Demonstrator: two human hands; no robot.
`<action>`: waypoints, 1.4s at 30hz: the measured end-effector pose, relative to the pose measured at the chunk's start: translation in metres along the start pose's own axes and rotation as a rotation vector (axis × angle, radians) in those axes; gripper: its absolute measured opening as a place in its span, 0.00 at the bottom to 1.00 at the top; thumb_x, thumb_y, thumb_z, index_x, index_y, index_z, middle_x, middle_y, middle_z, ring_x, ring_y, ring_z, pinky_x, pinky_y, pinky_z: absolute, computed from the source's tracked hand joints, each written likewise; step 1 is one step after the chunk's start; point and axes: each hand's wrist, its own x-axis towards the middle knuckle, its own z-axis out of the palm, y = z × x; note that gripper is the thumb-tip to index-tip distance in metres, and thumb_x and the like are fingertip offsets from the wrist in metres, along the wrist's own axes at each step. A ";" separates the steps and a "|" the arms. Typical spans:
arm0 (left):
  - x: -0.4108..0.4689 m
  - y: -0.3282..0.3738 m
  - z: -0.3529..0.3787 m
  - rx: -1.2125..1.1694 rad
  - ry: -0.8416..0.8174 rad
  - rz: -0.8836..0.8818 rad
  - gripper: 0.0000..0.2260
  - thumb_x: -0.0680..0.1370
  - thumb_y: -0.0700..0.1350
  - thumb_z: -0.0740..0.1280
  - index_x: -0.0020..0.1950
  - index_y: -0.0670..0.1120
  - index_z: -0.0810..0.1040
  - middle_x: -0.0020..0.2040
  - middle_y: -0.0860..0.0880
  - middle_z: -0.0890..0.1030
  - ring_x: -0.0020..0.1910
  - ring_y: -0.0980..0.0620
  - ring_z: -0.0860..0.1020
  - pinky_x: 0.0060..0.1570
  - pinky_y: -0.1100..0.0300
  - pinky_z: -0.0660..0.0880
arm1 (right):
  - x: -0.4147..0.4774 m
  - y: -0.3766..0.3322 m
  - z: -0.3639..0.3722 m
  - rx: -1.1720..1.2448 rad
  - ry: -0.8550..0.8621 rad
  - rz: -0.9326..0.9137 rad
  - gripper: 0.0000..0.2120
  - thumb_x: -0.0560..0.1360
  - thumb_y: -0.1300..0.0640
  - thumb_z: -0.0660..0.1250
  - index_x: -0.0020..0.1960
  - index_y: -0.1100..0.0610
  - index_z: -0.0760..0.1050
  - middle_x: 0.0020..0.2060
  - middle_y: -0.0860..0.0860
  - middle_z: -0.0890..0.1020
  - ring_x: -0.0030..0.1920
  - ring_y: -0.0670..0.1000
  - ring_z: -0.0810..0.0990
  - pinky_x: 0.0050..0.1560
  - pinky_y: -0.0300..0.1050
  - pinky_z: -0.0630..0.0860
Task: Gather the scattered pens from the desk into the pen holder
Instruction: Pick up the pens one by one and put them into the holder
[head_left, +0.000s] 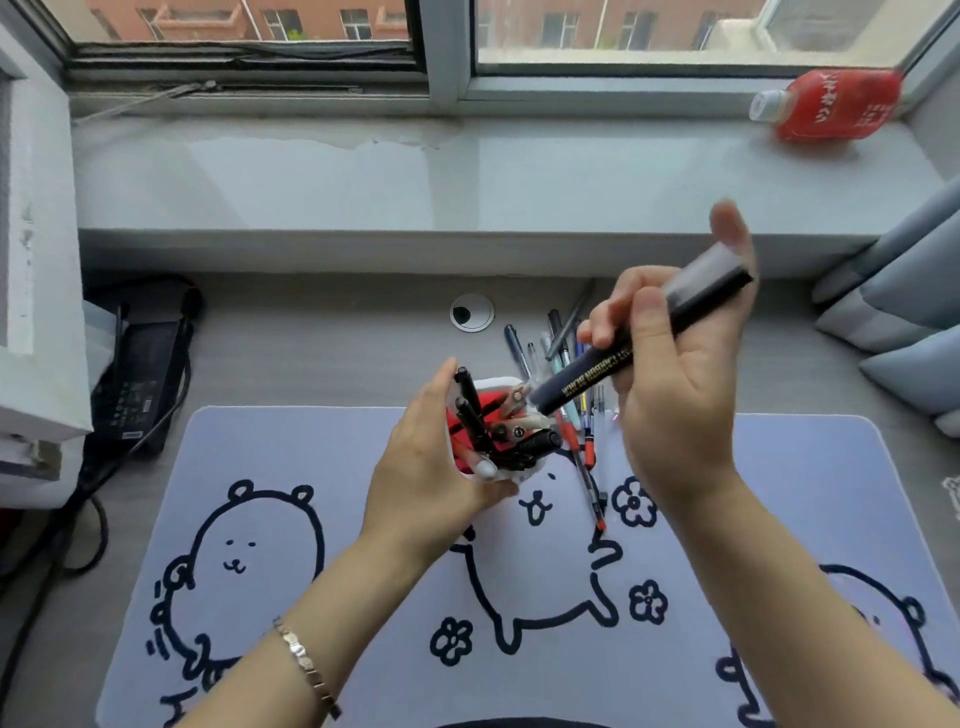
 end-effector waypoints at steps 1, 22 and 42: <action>0.000 0.005 0.005 0.008 -0.013 0.020 0.46 0.61 0.49 0.78 0.72 0.57 0.55 0.68 0.57 0.68 0.66 0.55 0.66 0.58 0.62 0.65 | -0.006 0.004 0.004 -0.038 -0.006 -0.010 0.22 0.78 0.69 0.49 0.65 0.49 0.53 0.39 0.51 0.72 0.33 0.47 0.73 0.43 0.41 0.76; -0.022 0.000 0.028 0.112 -0.027 0.000 0.46 0.60 0.49 0.78 0.72 0.55 0.56 0.64 0.57 0.71 0.62 0.55 0.69 0.53 0.63 0.67 | -0.062 0.034 -0.028 -0.914 -0.187 -0.347 0.14 0.75 0.67 0.58 0.58 0.69 0.74 0.57 0.57 0.77 0.60 0.52 0.75 0.65 0.40 0.70; -0.017 0.002 0.030 -0.052 -0.060 -0.106 0.44 0.58 0.57 0.73 0.68 0.68 0.51 0.67 0.57 0.71 0.63 0.52 0.73 0.57 0.52 0.75 | -0.042 0.036 -0.021 -1.070 -0.787 0.087 0.41 0.69 0.29 0.36 0.74 0.53 0.50 0.72 0.41 0.43 0.72 0.40 0.34 0.72 0.45 0.34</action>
